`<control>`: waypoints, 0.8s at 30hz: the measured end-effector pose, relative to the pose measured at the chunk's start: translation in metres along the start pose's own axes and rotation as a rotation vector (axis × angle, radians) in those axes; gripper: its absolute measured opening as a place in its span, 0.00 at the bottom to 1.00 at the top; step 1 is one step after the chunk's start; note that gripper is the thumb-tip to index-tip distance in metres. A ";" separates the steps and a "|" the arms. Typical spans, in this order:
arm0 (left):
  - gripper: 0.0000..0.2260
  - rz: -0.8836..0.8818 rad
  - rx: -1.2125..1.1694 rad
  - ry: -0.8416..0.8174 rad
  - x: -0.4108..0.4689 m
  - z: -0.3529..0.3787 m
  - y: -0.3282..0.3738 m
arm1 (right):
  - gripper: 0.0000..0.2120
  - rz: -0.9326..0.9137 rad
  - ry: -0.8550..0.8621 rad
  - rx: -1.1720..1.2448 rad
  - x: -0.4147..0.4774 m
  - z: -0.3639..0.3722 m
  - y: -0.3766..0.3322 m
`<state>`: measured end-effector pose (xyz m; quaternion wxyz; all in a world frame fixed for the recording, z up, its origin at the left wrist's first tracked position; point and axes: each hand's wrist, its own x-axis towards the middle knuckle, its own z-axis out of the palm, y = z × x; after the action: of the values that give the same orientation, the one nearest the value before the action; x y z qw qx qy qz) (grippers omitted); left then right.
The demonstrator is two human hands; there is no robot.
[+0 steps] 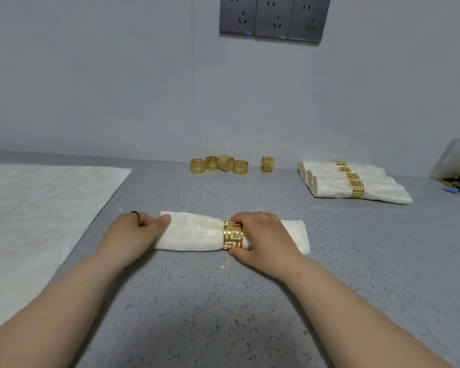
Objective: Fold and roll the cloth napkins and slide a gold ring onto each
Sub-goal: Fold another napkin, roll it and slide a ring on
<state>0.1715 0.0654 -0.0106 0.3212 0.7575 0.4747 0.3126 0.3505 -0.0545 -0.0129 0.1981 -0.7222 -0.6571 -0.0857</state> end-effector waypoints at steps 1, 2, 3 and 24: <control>0.19 0.000 -0.015 -0.015 0.000 0.004 0.002 | 0.17 0.000 0.004 -0.004 0.000 0.001 0.001; 0.20 0.000 -0.035 -0.025 0.001 0.007 0.003 | 0.17 0.000 0.003 -0.011 0.000 0.001 0.001; 0.19 -0.009 -0.074 -0.031 0.001 0.010 0.003 | 0.17 0.001 0.000 -0.016 0.000 0.001 0.002; 0.13 -0.155 -0.338 0.006 0.007 0.010 0.001 | 0.20 0.045 -0.067 0.037 0.002 0.001 -0.002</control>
<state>0.1819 0.0698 -0.0148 0.4656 0.6529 0.4735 0.3644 0.3490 -0.0518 -0.0126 0.1912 -0.7356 -0.6483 -0.0447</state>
